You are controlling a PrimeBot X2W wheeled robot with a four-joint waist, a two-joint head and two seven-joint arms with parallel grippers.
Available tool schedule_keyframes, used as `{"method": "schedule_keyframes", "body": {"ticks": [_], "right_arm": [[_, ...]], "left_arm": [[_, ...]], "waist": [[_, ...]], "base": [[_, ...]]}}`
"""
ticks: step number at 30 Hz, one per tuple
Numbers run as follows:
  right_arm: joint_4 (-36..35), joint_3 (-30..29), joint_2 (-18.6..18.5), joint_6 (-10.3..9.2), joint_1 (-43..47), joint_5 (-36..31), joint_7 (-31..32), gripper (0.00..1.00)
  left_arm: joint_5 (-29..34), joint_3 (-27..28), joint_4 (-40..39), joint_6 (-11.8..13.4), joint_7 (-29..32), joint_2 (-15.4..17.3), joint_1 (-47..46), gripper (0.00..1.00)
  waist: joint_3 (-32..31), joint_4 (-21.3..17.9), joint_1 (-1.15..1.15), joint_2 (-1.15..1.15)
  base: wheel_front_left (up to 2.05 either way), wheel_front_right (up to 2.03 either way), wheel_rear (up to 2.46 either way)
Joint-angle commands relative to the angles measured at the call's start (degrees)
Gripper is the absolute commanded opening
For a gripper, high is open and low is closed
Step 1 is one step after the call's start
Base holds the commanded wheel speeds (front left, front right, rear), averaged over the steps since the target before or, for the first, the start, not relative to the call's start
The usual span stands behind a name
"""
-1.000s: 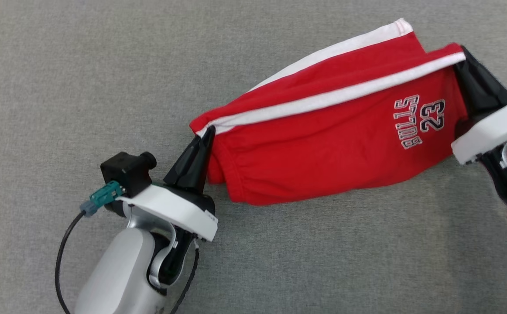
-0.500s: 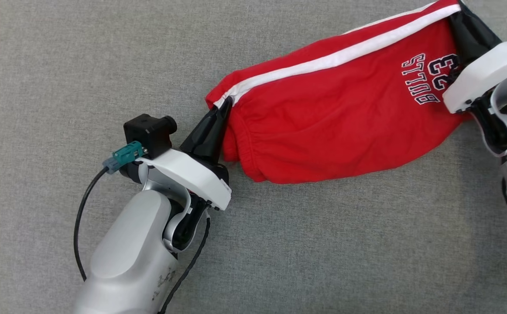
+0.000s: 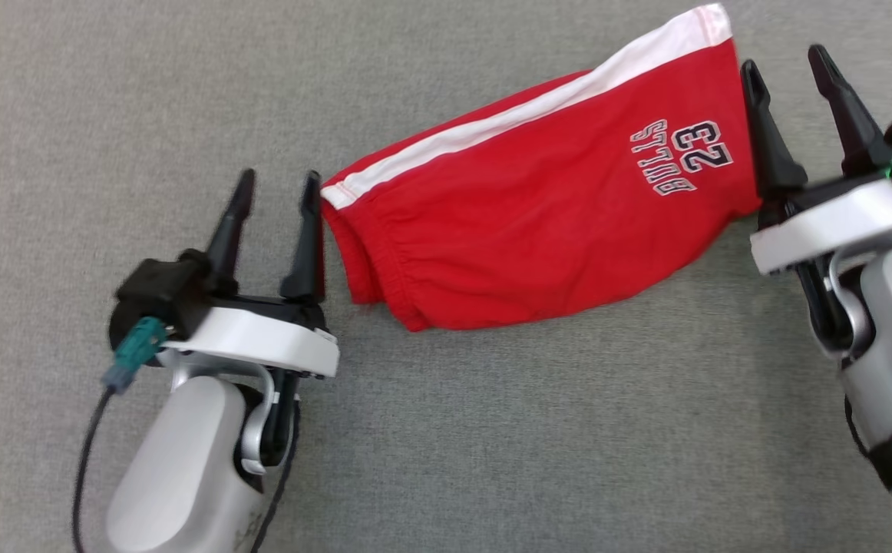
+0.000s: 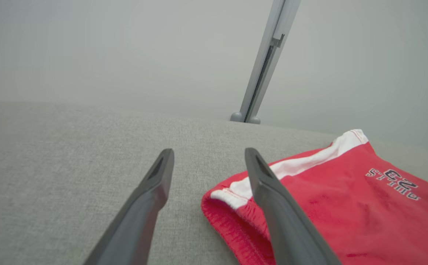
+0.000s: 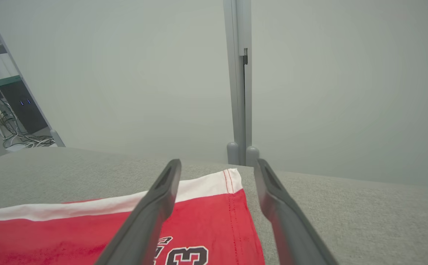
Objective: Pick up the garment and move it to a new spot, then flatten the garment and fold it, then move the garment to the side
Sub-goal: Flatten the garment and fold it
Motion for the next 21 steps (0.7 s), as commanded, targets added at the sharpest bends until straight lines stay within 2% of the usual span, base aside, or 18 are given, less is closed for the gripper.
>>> {"method": "schedule_keyframes", "body": {"ticks": [1, 4, 9, 16, 21], "right_arm": [[-1.5, -0.8, 0.0, -0.03, 1.8, -1.0, -0.4, 1.0], [-6.0, -3.5, 1.2, -0.03, 6.6, -2.5, -0.5, 1.0], [-11.9, -7.0, 2.9, -0.03, 14.2, -4.2, -0.4, 1.0], [-18.3, -10.8, 4.9, -0.03, 25.5, -7.1, 1.9, 1.0], [-23.0, -12.5, 6.2, -0.03, 32.1, -8.8, 4.3, 1.0]], "left_arm": [[0.8, 1.2, -1.5, 0.5, -0.3, 0.4, 1.0, 1.0], [3.2, 3.7, -5.1, 1.0, -0.3, 0.9, 3.2, 1.0], [5.2, 6.3, -6.1, 0.9, -0.3, 2.1, 6.0, 1.0], [7.1, 6.6, -4.1, 0.8, -0.3, 4.3, 10.8, 1.0], [7.8, 6.3, -3.5, 1.2, -0.3, 4.6, 14.7, 1.0]], "waist": [[-1.6, -1.4, 0.0, 0.0], [-3.5, -3.0, 0.0, 0.0], [-6.8, -5.8, 0.0, 0.0], [-10.9, -8.8, 0.0, 0.0], [-12.3, -10.2, 0.0, 0.0]], "base": [[0.0, 0.0, 0.0], [0.0, 0.0, 0.0], [0.0, 0.0, 0.0], [0.0, 0.0, 0.0], [0.0, 0.0, 0.0]]}}
